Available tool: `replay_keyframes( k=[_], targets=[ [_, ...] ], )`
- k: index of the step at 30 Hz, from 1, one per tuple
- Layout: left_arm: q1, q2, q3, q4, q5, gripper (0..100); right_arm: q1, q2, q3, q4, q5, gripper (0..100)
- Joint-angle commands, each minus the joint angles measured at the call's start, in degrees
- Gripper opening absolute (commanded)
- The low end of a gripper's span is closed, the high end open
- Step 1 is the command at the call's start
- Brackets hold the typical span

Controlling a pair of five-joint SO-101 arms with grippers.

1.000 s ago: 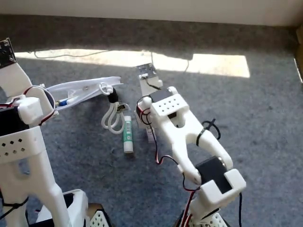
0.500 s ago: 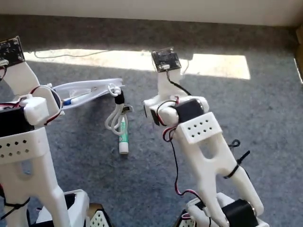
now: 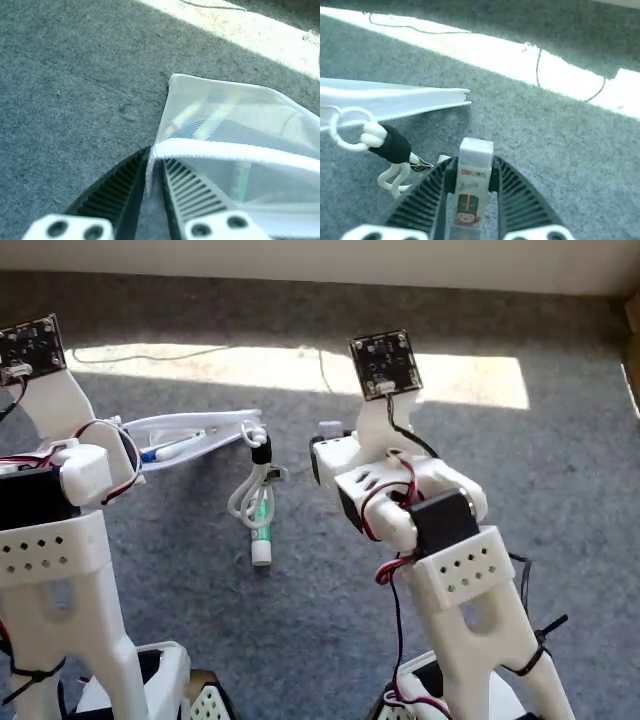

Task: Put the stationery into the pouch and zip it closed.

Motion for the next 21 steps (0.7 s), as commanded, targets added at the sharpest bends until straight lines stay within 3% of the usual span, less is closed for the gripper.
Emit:
replay_keyframes(
  k=[1, 6, 21],
  targets=[
    [0.7, 0.7, 1.3, -1.0, 0.2, 1, -1.3, -5.5, -0.3, 0.0, -0.7, 0.4],
    [0.7, 0.7, 1.5, -1.1, 0.2, 1, -6.3, -11.5, 2.9, -1.6, -0.7, 0.4],
    [0.7, 0.7, 1.5, -1.1, 0.2, 1, -14.5, -28.6, 24.2, -33.2, -0.6, 0.4]
  ],
)
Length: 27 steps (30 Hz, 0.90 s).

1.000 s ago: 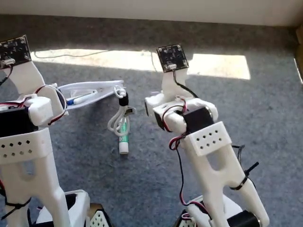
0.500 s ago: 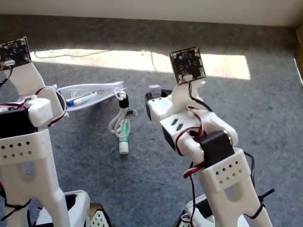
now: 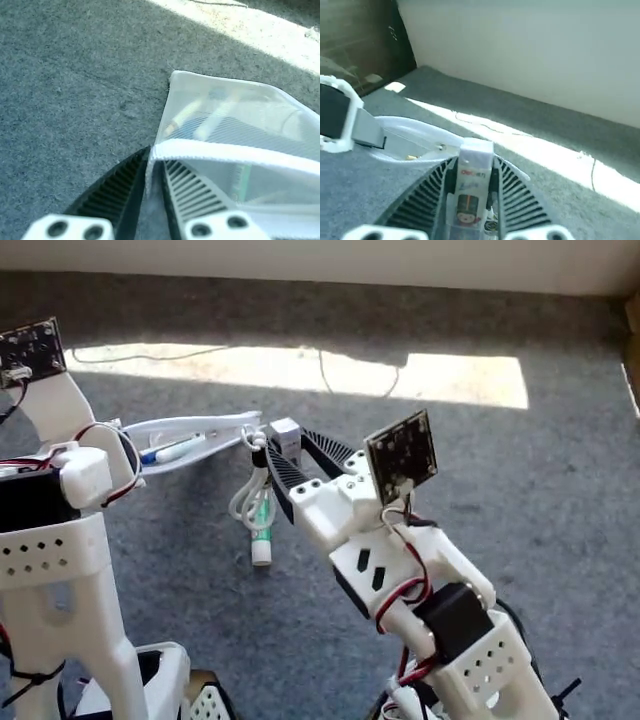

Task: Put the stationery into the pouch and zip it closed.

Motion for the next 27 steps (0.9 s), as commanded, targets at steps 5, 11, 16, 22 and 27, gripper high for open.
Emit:
replay_keyframes(
  k=[5, 11, 16, 22, 27],
  targets=[
    [0.7, 0.7, 0.4, -0.6, 0.2, 1, -7.3, -5.4, 7.8, -17.3, -0.4, 0.4],
    [0.7, 0.7, 0.4, -0.6, 0.2, 1, -10.1, -5.4, 16.3, -34.9, -0.3, 0.4],
    [0.7, 0.7, 0.4, -0.6, 0.2, 1, -10.2, -5.2, 18.2, -43.8, -0.4, 0.4],
    [0.7, 0.7, 0.5, -0.6, 0.2, 1, -14.5, -4.0, 18.2, -52.2, -0.3, 0.4],
    [0.7, 0.7, 0.7, -0.6, 0.2, 1, -15.1, 4.0, 18.2, -61.4, -0.3, 0.4]
  ],
)
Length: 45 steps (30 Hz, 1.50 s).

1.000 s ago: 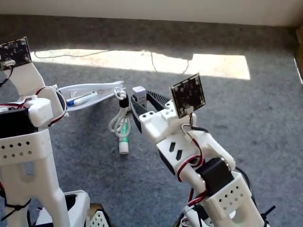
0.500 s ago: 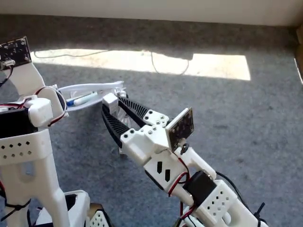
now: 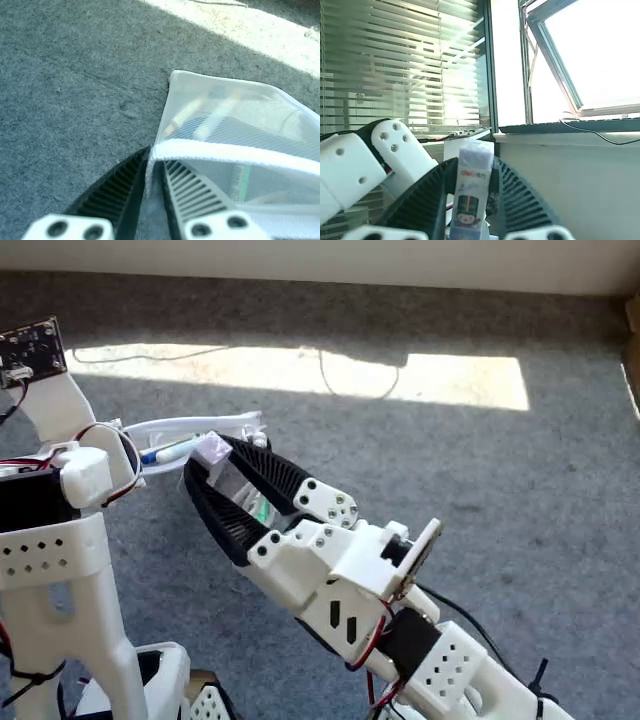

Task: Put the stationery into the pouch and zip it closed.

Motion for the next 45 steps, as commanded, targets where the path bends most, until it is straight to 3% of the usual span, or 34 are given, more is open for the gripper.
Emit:
replay_keyframes(
  k=[1, 7, 13, 27, 38, 45],
  targets=[
    [0.7, 0.7, 0.7, -0.6, 0.2, 1, -0.5, 6.5, -0.7, -8.3, -0.3, 0.4],
    [0.7, 0.7, 0.7, -0.6, 0.2, 1, -0.4, 17.2, -0.9, -18.2, 0.5, 0.4],
    [0.6, 0.7, 0.7, -0.7, 0.2, 1, -0.4, 28.6, -1.2, -29.0, 10.5, 0.4],
    [0.5, 0.7, 0.7, -0.8, 0.2, 1, -0.4, 43.5, -1.3, -45.8, 21.1, 0.4],
    [0.4, 0.7, 0.7, -0.8, 0.2, 1, 4.3, 43.9, -3.3, -46.8, 21.2, 0.4],
    [0.4, 0.7, 0.7, -0.9, 0.2, 1, 3.6, 44.2, -3.3, -46.5, 21.1, 0.4]
  ],
)
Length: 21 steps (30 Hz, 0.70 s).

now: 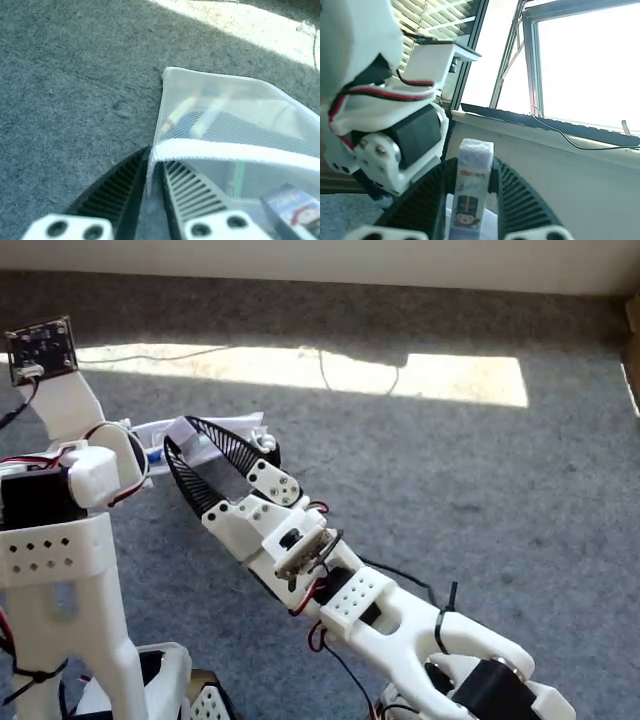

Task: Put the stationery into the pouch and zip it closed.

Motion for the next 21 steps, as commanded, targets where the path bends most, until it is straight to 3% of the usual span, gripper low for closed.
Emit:
replay_keyframes(
  k=[1, 21],
  targets=[
    [0.3, 0.7, 0.7, -0.9, 0.2, 1, 0.4, -0.4, -3.2, -1.2, 0.4, 0.4],
    [0.3, 0.7, 0.7, -0.6, 0.2, 1, 0.1, -0.6, -2.9, 4.0, 0.4, 0.4]
  ],
)
